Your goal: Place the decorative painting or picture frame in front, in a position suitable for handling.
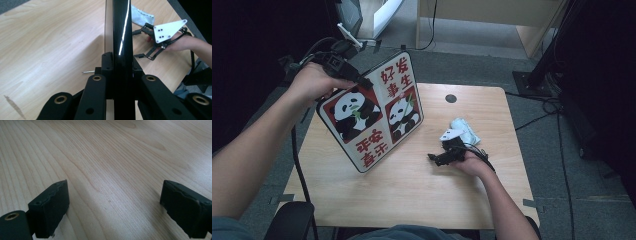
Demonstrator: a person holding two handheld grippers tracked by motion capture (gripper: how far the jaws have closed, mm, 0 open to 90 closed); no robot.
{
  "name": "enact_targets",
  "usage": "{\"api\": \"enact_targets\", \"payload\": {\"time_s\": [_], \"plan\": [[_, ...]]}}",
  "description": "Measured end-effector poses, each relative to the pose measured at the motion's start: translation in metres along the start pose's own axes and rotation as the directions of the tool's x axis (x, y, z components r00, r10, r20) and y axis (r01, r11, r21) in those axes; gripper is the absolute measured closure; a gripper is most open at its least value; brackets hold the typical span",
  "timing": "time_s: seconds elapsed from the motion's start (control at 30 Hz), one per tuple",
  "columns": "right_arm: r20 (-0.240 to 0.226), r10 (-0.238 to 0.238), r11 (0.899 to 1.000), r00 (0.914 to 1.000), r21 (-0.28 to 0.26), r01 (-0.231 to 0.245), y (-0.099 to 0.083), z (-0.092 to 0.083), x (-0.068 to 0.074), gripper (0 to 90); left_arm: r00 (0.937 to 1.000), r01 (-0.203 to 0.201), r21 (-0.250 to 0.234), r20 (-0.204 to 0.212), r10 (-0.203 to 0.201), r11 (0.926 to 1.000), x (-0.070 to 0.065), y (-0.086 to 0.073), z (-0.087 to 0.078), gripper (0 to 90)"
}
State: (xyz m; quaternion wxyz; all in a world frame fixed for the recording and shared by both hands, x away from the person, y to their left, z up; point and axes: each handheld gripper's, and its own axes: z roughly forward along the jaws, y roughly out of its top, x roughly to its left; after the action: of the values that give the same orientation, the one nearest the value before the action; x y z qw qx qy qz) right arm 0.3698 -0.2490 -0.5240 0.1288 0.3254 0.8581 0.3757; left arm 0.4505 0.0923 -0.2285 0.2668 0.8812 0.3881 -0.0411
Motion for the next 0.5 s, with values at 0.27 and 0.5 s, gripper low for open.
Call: {"api": "enact_targets", "payload": {"time_s": [0.27,0.5], "plan": [[0.001,0.000,1.000,1.0000,-0.001,0.000,-0.001,-0.001,0.000,9.0,0.9998,-0.005,0.010,0.018,0.004,0.9999,-0.011,-0.004,0.012,81.1],[0.001,0.001,1.000,1.0000,-0.001,-0.001,-0.001,-0.001,0.000,9.0,0.9998,-0.006,0.017,0.017,0.006,0.9998,-0.012,-0.003,0.020,81.0]]}}
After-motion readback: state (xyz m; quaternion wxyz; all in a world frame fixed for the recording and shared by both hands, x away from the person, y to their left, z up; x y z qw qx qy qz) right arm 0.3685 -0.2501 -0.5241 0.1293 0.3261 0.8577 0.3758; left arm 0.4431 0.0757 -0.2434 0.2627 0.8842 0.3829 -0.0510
